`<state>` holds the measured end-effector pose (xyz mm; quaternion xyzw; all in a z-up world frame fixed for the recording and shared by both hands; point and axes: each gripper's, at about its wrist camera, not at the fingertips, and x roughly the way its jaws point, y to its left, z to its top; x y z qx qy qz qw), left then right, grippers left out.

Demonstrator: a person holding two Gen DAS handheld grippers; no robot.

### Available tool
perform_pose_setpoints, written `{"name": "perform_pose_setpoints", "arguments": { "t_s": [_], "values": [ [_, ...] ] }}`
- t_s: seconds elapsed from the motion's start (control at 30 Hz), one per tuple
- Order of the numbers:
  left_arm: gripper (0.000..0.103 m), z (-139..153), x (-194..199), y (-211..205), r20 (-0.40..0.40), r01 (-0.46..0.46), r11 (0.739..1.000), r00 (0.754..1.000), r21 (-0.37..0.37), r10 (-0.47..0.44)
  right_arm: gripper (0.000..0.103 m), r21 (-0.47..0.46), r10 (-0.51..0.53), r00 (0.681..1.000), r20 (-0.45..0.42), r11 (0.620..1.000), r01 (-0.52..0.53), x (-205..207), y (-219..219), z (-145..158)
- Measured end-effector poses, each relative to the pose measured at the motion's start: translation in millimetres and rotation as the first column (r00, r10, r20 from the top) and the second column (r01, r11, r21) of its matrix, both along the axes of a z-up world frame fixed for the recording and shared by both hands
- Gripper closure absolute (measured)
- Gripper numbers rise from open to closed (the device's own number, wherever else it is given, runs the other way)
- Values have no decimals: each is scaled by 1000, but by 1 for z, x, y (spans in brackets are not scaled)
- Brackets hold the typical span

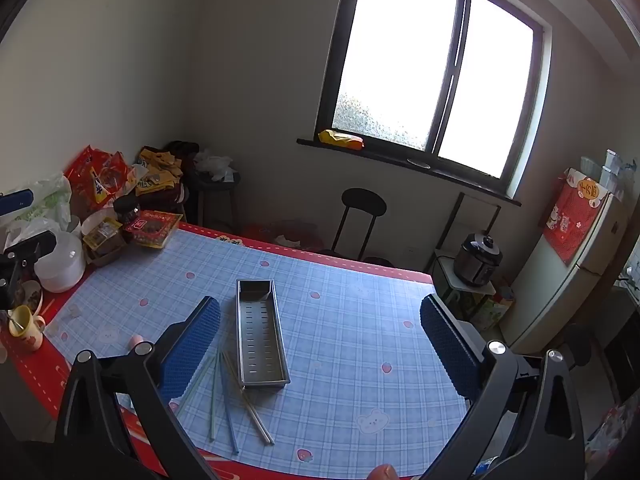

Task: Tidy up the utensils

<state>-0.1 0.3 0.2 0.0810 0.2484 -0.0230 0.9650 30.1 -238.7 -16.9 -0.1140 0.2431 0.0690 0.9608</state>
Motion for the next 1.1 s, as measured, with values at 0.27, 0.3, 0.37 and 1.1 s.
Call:
{"name": "perform_pose_setpoints", "arguments": {
  "t_s": [0.27, 0.3, 0.37, 1.1],
  "values": [
    [5, 0, 0, 0, 1, -1, 1000, 1000, 2, 1, 5, 1, 1, 1000, 0, 1000, -1, -1, 0, 0],
    [5, 0, 0, 0, 1, -2, 1000, 1000, 2, 2, 5, 1, 0, 1000, 0, 1000, 0, -1, 0, 0],
    [5, 0, 1, -1, 0, -4, 1000, 1000, 2, 4, 5, -1, 0, 1000, 2, 1000, 0, -1, 1, 0],
    [5, 2, 0, -4, 4, -3, 1000, 1000, -5, 3, 5, 4, 0, 1000, 4, 1000, 0, -2, 1, 4]
  ]
}}
